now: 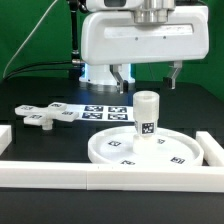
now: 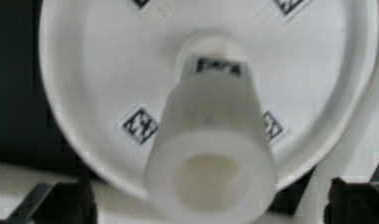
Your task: Assemble round table
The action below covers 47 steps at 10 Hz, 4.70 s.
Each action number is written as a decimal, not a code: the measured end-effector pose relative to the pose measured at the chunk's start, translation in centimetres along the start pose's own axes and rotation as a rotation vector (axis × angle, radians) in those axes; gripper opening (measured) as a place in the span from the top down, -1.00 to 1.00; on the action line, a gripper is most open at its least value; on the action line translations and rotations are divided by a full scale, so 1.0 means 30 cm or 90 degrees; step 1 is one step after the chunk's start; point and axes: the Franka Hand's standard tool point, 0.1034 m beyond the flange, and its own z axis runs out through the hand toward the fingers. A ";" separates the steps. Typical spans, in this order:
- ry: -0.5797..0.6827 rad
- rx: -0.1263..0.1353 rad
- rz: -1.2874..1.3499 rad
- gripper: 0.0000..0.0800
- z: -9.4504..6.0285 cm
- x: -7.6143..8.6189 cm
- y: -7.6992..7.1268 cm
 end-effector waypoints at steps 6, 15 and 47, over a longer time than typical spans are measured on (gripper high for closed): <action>-0.089 0.027 -0.007 -0.62 0.037 0.029 0.009; -0.057 0.017 -0.002 -0.02 0.089 0.030 0.014; 0.022 0.132 0.798 -0.62 0.108 0.003 -0.017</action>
Offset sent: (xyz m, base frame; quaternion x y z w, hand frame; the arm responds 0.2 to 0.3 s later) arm 0.0091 -0.0099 -0.0048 -0.0058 0.0111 -0.0170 0.9998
